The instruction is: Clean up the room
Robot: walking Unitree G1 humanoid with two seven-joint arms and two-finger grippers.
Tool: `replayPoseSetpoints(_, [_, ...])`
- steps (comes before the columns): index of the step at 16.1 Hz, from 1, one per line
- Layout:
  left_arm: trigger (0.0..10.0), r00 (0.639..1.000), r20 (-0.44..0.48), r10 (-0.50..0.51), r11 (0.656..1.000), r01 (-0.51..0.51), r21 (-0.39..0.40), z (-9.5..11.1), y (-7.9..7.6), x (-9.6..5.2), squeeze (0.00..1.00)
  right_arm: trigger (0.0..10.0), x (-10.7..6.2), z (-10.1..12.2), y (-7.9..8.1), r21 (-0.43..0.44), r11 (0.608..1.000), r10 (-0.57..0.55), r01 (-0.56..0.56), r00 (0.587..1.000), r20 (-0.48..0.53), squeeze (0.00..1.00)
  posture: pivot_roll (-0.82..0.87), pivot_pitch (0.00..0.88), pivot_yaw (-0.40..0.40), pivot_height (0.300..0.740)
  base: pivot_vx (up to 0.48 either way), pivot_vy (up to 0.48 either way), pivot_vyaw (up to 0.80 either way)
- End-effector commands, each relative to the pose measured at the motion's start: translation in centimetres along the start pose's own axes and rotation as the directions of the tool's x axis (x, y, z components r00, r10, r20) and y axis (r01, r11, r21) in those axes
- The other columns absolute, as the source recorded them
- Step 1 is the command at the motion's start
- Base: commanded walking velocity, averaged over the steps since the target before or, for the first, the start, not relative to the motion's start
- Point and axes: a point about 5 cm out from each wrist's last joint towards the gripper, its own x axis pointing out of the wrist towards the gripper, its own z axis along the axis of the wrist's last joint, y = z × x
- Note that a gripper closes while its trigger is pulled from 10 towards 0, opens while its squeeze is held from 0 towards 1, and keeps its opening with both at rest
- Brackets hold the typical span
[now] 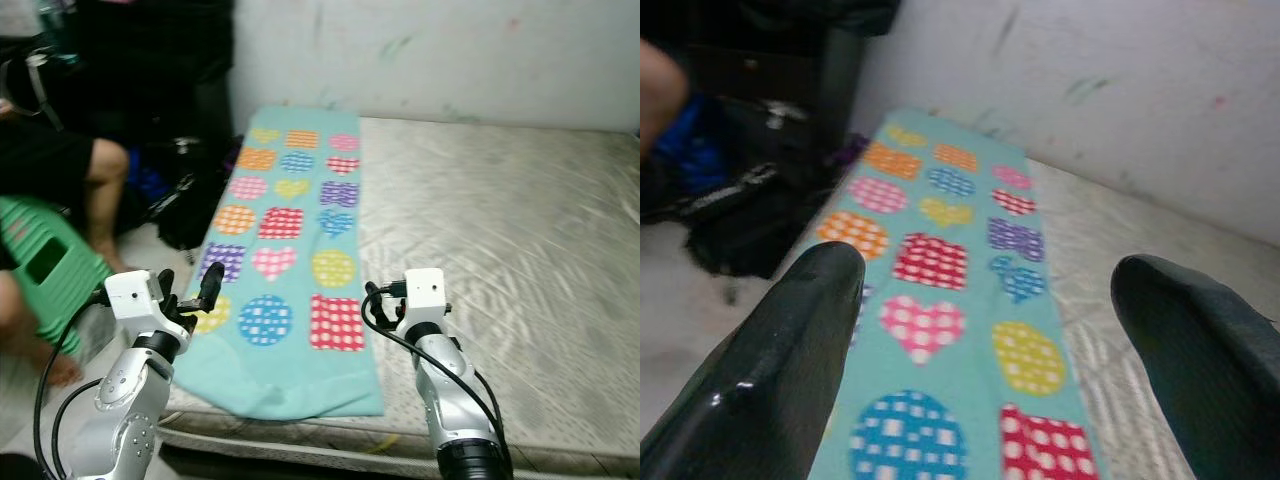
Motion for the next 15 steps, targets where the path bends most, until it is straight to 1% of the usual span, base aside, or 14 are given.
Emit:
replayPoseSetpoints(1, [10.0, 1.0, -0.015, 0.001, 1.0, -0.001, -0.005, -0.2, 0.13, -0.04, 0.0, 10.0, 0.04, -0.12, -0.06, -0.001, 1.0, 0.0, 0.0, 1.0, -0.009, 0.0, -0.08, 0.0, -0.013, 0.74, 0.0, 0.356, 0.0])
replayPoseSetpoints(7, [10.0, 1.0, -0.018, 0.006, 1.0, -0.006, 0.0, -0.24, 0.16, 0.01, 0.0, 10.0, 0.07, -0.11, -0.08, -0.003, 1.0, -0.001, 0.001, 1.0, -0.009, 0.0, -0.09, 0.0, -0.014, 0.74, 0.0, 0.322, 0.0])
replayPoseSetpoints(15, [10.0, 0.999, -0.046, 0.015, 1.0, -0.015, -0.008, -0.76, 0.38, 0.01, 0.0, 10.0, 0.32, 0.2, -0.18, -0.01, 1.0, -0.008, 0.008, 1.0, -0.006, 0.0, -0.08, 0.0, -0.02, 0.74, 0.0, 0.0, 0.0])
